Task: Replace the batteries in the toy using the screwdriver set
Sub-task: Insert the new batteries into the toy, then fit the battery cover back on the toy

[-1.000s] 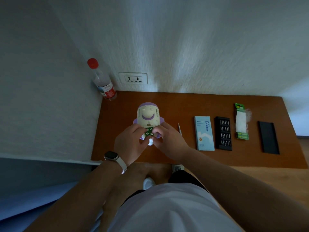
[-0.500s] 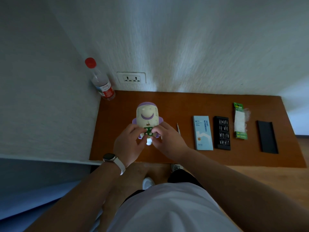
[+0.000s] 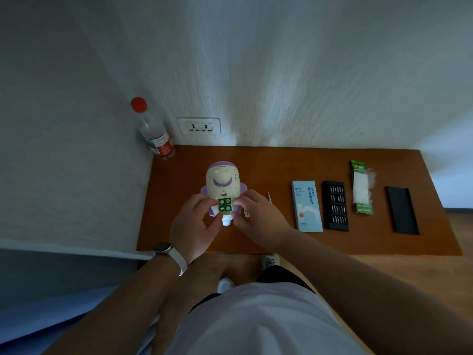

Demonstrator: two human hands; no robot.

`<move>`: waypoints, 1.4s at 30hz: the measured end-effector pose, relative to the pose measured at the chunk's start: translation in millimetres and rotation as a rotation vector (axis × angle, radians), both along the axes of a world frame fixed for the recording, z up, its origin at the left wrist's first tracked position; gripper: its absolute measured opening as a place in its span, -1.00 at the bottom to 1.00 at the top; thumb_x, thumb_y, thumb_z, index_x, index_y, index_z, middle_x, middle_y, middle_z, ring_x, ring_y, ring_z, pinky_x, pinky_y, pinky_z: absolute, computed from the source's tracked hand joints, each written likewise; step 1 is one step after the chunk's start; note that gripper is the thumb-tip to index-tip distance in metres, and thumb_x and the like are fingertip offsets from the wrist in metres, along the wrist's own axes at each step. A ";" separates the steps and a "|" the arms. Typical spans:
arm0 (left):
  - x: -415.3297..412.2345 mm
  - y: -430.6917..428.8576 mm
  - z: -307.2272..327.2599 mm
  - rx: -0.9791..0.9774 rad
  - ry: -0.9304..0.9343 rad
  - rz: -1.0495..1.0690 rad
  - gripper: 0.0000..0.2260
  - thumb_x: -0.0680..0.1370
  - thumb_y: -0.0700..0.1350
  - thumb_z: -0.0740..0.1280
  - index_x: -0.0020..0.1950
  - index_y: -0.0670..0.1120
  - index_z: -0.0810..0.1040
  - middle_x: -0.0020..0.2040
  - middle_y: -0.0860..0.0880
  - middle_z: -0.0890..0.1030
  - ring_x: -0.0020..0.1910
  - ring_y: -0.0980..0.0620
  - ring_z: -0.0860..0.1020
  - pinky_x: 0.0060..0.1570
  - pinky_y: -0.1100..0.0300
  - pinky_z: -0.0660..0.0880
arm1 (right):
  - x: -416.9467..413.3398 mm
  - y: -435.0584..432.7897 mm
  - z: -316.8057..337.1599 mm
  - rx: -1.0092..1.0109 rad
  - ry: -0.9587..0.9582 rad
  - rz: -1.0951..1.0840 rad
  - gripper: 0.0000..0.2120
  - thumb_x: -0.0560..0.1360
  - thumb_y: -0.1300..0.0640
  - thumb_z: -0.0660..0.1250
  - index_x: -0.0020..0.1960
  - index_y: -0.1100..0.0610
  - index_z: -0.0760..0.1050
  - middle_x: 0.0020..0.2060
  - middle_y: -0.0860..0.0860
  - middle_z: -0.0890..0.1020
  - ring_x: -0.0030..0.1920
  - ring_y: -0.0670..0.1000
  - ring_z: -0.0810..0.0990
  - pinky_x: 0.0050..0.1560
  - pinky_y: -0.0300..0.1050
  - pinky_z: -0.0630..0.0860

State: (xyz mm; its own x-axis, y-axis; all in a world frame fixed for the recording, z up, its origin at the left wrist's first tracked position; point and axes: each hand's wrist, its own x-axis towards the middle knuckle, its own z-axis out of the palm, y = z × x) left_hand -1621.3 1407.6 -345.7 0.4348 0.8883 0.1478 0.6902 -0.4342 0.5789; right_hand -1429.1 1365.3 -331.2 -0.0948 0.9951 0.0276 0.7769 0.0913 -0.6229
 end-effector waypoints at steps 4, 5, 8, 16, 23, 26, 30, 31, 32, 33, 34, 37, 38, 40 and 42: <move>0.5 -7.6 5.6 0.046 -0.008 -0.004 -0.68 0.52 0.00 0.39 0.18 -0.16 0.59 0.15 -0.12 0.59 0.12 -0.07 0.57 -0.16 0.29 0.53 | 6.3 -8.8 5.8 0.001 -0.054 -0.015 -0.70 0.58 -0.04 0.27 0.25 0.06 0.50 0.18 -0.05 0.53 0.14 -0.10 0.47 -0.03 -0.36 0.40; 0.8 -9.8 7.0 0.086 0.001 -0.043 -0.65 0.52 0.04 0.34 0.17 -0.17 0.59 0.15 -0.12 0.59 0.12 -0.08 0.57 -0.13 0.21 0.58 | 7.5 -11.9 6.4 0.006 -0.075 -0.017 -0.69 0.57 -0.06 0.27 0.25 0.05 0.50 0.18 -0.05 0.53 0.13 -0.09 0.47 -0.02 -0.32 0.43; 3.2 -17.7 7.1 0.176 0.044 -0.149 -0.62 0.52 0.05 0.28 0.19 -0.17 0.59 0.19 -0.14 0.58 0.17 -0.13 0.54 -0.04 0.02 0.61 | 12.0 -24.0 3.8 0.012 -0.139 -0.014 -0.67 0.57 -0.08 0.23 0.25 0.05 0.51 0.17 -0.02 0.55 0.11 -0.02 0.52 0.02 -0.14 0.51; 17.2 -43.6 0.1 0.250 0.058 -0.337 -0.66 0.53 0.03 0.28 0.23 -0.10 0.60 0.26 -0.10 0.58 0.28 -0.07 0.48 0.03 0.08 0.55 | 27.2 -63.3 -6.1 -0.094 -0.233 -0.101 -0.63 0.59 -0.14 0.18 0.32 -0.01 0.45 0.24 -0.08 0.50 0.21 -0.06 0.47 0.19 -0.14 0.45; 46.1 -57.5 -18.9 0.017 0.199 -0.355 -0.57 0.54 0.08 0.26 0.36 -0.06 0.50 0.40 -0.09 0.48 0.34 -0.09 0.48 0.17 -0.06 0.55 | 45.4 -75.5 -15.1 -0.190 -0.250 -0.168 -0.64 0.60 -0.13 0.19 0.33 -0.02 0.43 0.26 -0.09 0.48 0.23 -0.07 0.45 0.22 -0.15 0.39; 60.1 -60.4 -31.3 -0.164 0.320 -0.309 -0.46 0.57 0.10 0.29 0.52 -0.05 0.34 0.55 -0.07 0.28 0.49 -0.09 0.30 0.37 -0.01 0.32 | 55.7 -73.9 -19.3 -0.227 -0.249 -0.172 -0.65 0.60 -0.11 0.19 0.31 0.02 0.45 0.23 -0.06 0.49 0.21 -0.03 0.46 0.20 -0.12 0.42; 81.6 -62.7 -43.9 -0.226 0.362 -0.139 -0.43 0.52 0.06 0.38 0.50 -0.04 0.37 0.52 -0.07 0.35 0.45 -0.10 0.38 0.31 -0.02 0.43 | 72.8 -66.0 -24.5 -0.298 -0.240 -0.143 -0.63 0.60 -0.11 0.18 0.34 0.01 0.44 0.24 -0.04 0.47 0.23 -0.01 0.44 0.23 -0.07 0.41; 87.6 -62.9 -45.3 -0.248 0.370 -0.082 -0.42 0.52 0.07 0.38 0.50 -0.02 0.36 0.52 -0.05 0.35 0.45 -0.09 0.38 0.30 -0.01 0.44 | 77.7 -63.4 -25.7 -0.316 -0.240 -0.135 -0.64 0.61 -0.12 0.17 0.33 0.01 0.43 0.23 -0.04 0.47 0.21 -0.01 0.44 0.23 -0.06 0.41; 93.4 -61.8 -46.9 -0.272 0.381 -0.034 -0.41 0.53 0.08 0.37 0.52 -0.01 0.33 0.52 -0.04 0.34 0.47 -0.08 0.35 0.31 0.00 0.44 | 82.5 -60.2 -26.8 -0.329 -0.241 -0.126 -0.65 0.61 -0.12 0.16 0.31 0.01 0.44 0.21 -0.04 0.47 0.19 -0.01 0.44 0.22 -0.06 0.42; 98.6 -59.9 -48.8 -0.306 0.392 -0.002 -0.40 0.54 0.09 0.34 0.54 0.00 0.28 0.53 -0.03 0.31 0.48 -0.07 0.32 0.34 0.01 0.42 | 87.6 -57.0 -28.1 -0.335 -0.243 -0.114 -0.66 0.61 -0.12 0.16 0.29 0.01 0.44 0.19 -0.04 0.48 0.17 -0.02 0.45 0.21 -0.06 0.43; 103.7 -57.4 -49.9 -0.337 0.389 0.017 -0.40 0.55 0.09 0.32 0.55 0.00 0.23 0.54 -0.03 0.29 0.49 -0.08 0.30 0.35 0.00 0.41 | 92.2 -53.2 -29.1 -0.341 -0.245 -0.100 -0.67 0.61 -0.12 0.15 0.28 0.01 0.44 0.17 -0.04 0.48 0.15 -0.02 0.45 0.19 -0.06 0.44; 118.9 -51.3 -52.3 -0.408 0.334 0.111 -0.42 0.58 0.02 0.31 0.55 -0.05 0.20 0.49 -0.05 0.31 0.44 -0.10 0.33 0.33 0.00 0.41 | 105.9 -41.9 -34.0 -0.354 -0.246 -0.057 -0.67 0.61 -0.10 0.14 0.27 0.04 0.45 0.13 -0.02 0.49 0.11 -0.03 0.46 0.16 -0.06 0.44; 123.7 -49.8 -53.1 -0.414 0.319 0.157 -0.43 0.58 -0.01 0.31 0.54 -0.07 0.20 0.47 -0.05 0.33 0.42 -0.10 0.35 0.30 0.00 0.41 | 109.9 -39.0 -35.8 -0.351 -0.245 -0.042 -0.67 0.61 -0.10 0.15 0.26 0.05 0.45 0.12 -0.02 0.50 0.09 -0.02 0.46 0.14 -0.06 0.45; 132.8 -46.8 -54.9 -0.411 0.322 0.244 -0.43 0.59 -0.04 0.30 0.54 -0.10 0.19 0.44 -0.08 0.36 0.40 -0.13 0.37 0.27 -0.02 0.43 | 116.6 -34.1 -39.9 -0.334 -0.246 -0.011 -0.67 0.61 -0.09 0.16 0.25 0.08 0.46 0.09 -0.01 0.51 0.08 -0.01 0.48 0.12 -0.04 0.46; 139.3 -39.7 -57.1 -0.420 0.339 0.299 -0.47 0.60 -0.05 0.28 0.53 -0.12 0.21 0.40 -0.13 0.39 0.38 -0.18 0.39 0.25 -0.05 0.44 | 121.9 -30.5 -43.8 -0.316 -0.249 0.013 -0.68 0.60 -0.07 0.18 0.23 0.09 0.48 0.07 0.00 0.52 0.05 0.00 0.49 0.09 -0.01 0.48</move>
